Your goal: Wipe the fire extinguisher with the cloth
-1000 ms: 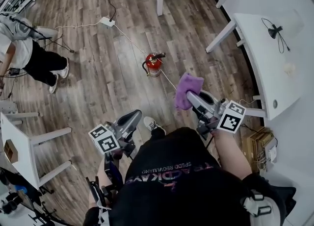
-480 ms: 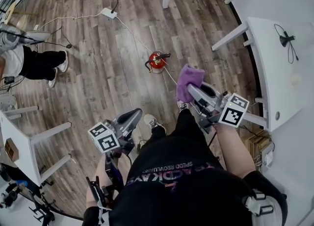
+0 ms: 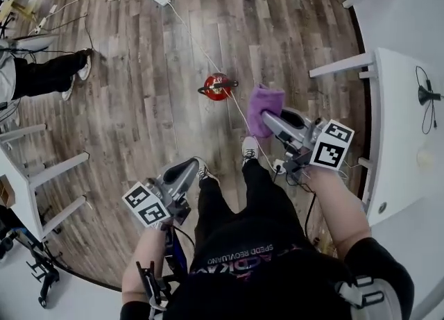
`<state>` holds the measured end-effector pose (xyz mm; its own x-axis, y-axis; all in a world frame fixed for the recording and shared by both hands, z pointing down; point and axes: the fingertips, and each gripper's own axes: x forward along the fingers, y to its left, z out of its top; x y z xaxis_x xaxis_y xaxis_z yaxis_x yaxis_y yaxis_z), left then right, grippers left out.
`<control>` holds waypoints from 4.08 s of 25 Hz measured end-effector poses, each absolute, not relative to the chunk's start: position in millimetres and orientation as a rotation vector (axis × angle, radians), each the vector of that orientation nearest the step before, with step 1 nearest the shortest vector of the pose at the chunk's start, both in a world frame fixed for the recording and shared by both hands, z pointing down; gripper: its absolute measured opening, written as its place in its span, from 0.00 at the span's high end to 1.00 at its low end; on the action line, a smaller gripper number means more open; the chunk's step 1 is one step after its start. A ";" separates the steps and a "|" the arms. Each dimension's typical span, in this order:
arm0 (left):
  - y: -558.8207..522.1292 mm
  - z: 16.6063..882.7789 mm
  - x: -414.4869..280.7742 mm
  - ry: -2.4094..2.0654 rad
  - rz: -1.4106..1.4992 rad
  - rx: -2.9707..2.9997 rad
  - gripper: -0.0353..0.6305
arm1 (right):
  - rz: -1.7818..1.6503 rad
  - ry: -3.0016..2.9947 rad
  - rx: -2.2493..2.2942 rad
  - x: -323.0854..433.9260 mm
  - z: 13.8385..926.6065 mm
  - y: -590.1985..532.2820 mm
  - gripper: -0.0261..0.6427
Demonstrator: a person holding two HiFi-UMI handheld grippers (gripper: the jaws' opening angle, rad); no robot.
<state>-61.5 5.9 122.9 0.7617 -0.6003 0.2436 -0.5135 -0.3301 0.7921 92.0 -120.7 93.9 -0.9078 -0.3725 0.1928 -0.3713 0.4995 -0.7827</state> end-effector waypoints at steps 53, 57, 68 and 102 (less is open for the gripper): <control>-107.0 524.8 -127.5 -0.933 -0.239 2.423 0.95 | -1.588 2.673 -0.371 36.3 697.1 -220.8 0.87; -101.6 536.9 -131.1 -0.957 -0.209 2.386 0.95 | -1.840 2.666 -0.563 42.0 798.5 -202.8 0.87; -105.6 558.5 -131.0 -0.992 -0.163 2.335 0.95 | -2.100 2.556 -0.788 45.2 898.1 -176.1 0.87; -101.5 527.6 -111.0 -0.847 -0.172 2.496 0.95 | 1.238 3.459 -0.658 -9.6 557.3 -98.3 0.88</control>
<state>-111.0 -101.5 527.6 0.7991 -0.6000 0.0379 -0.5374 -0.6846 0.4925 -9.6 -98.3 557.3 -0.7738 -0.4836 0.4091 -0.1143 0.7418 0.6608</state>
